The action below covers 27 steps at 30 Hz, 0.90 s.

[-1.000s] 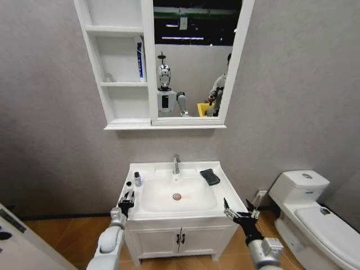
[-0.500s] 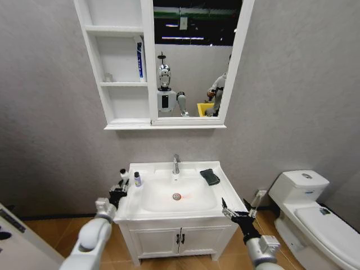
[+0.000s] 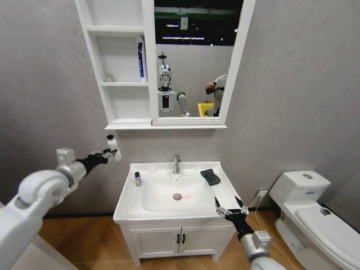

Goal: Move facial cleanser and shampoo from washbasin to cabinet, then wipe washbasin with towel.

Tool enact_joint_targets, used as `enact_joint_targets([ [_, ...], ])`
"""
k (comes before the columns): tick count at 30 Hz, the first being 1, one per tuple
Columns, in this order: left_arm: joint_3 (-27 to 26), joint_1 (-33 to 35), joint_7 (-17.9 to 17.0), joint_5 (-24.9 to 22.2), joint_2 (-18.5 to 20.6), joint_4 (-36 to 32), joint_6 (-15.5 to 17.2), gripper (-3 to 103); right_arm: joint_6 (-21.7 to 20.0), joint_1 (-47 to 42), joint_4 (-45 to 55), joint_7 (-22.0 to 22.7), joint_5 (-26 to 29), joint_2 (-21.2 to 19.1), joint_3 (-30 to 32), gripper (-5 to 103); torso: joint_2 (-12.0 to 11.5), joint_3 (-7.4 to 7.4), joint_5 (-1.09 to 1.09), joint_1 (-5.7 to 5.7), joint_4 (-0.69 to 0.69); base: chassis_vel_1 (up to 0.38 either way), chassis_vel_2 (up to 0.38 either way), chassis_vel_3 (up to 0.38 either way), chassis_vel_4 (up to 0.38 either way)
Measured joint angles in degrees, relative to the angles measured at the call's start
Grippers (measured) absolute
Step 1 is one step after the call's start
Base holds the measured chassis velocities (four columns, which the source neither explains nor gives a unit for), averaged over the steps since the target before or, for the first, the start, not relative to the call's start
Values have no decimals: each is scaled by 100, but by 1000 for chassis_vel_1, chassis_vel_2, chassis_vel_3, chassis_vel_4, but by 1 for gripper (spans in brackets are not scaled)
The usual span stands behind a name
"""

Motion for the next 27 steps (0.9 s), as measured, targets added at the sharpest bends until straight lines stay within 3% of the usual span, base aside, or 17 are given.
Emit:
enact_joint_targets([
  [3,1246,-1764,-282,-392,27,629,215,26,41,-9,-38,-28,-19,42,1,100,0,0,4,0,1,0,0,0,0],
  [4,1246,-1764,-282,-392,27,629,215,26,41,-9,-38,-28,-19,42,1,100,0,0,4,0,1,0,0,0,0],
  [7,2073,-2916,-420,-463,-178,1202,366,26,94,-11,-78,-53,-34,65,-3,100,-1,1,-1,1,0,0,0,0,0],
  [8,2073,-2916,-420,-463,-178,1202,366,26,94,-11,-78,-53,-34,65,-3,100,-1,1,-1,1,0,0,0,0,0],
  [10,2596,-3705,-449,-443,-433,1688,433,26,132,-15,-91,-66,-37,83,3,100,-1,0,3,1,0,0,0,0,0],
  [13,3042,-4280,-397,-257,-759,2198,451,26,176,-26,-105,-73,-29,93,45,100,-1,0,1,1,2,0,0,0,0],
  [17,3339,-4644,-287,-27,-1072,2647,461,26,228,-50,-132,-78,6,86,107,100,0,0,2,1,1,0,0,0,0],
  [19,3581,-4907,-123,276,-1426,3171,469,26,289,-81,-168,-82,78,67,183,100,-1,0,2,1,-1,0,0,0,0],
  [21,3604,-4932,-98,320,-1472,3248,467,26,298,-86,-171,-82,89,64,192,100,-1,0,3,1,-1,0,0,0,0],
  [27,3707,-5127,174,1042,-2072,4273,270,26,349,-62,-249,-83,184,16,250,100,0,0,2,1,0,0,0,0,0],
])
